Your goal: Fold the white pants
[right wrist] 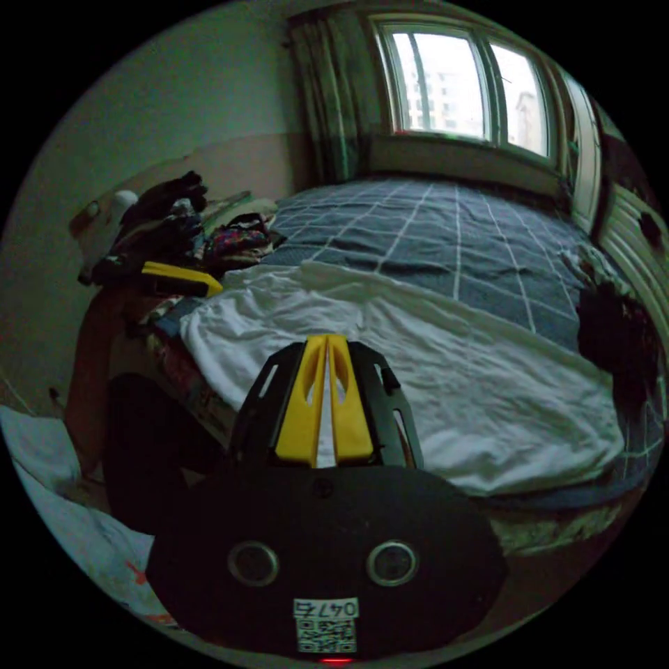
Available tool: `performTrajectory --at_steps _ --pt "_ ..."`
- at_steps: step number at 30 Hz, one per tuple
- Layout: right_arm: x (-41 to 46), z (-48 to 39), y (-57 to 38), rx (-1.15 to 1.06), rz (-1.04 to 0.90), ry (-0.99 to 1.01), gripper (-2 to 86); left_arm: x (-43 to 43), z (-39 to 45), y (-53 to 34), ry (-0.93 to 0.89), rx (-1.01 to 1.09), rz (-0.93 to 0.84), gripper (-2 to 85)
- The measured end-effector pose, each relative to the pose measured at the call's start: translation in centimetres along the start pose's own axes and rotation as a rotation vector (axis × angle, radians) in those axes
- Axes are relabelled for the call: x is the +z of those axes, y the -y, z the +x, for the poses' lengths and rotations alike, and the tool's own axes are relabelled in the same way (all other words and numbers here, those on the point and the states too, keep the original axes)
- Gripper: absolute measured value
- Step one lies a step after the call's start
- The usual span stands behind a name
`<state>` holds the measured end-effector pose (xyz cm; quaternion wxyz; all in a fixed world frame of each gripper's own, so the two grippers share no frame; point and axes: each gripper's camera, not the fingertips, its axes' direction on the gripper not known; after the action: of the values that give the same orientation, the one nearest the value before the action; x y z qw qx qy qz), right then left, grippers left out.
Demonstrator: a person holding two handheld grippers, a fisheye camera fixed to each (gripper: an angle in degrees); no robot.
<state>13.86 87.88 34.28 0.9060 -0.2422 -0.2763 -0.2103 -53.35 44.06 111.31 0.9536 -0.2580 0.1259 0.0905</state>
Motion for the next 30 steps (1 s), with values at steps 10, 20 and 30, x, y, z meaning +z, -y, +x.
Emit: performTrajectory --at_steps 10,20,30 --pt "6.9 1.7 7.9 0.001 -0.022 0.203 -1.1 2.1 -2.7 -3.6 -0.205 -0.177 0.045 -1.0" --pt "15.4 -1.5 17.4 -0.137 -0.267 0.251 -1.1 1.7 -3.9 -2.3 -0.368 -0.257 0.104 -1.0" --pt "17.8 -0.2 18.8 -0.185 -0.419 0.145 -0.6 2.2 -4.7 3.5 -0.349 -0.437 0.081 -1.0"
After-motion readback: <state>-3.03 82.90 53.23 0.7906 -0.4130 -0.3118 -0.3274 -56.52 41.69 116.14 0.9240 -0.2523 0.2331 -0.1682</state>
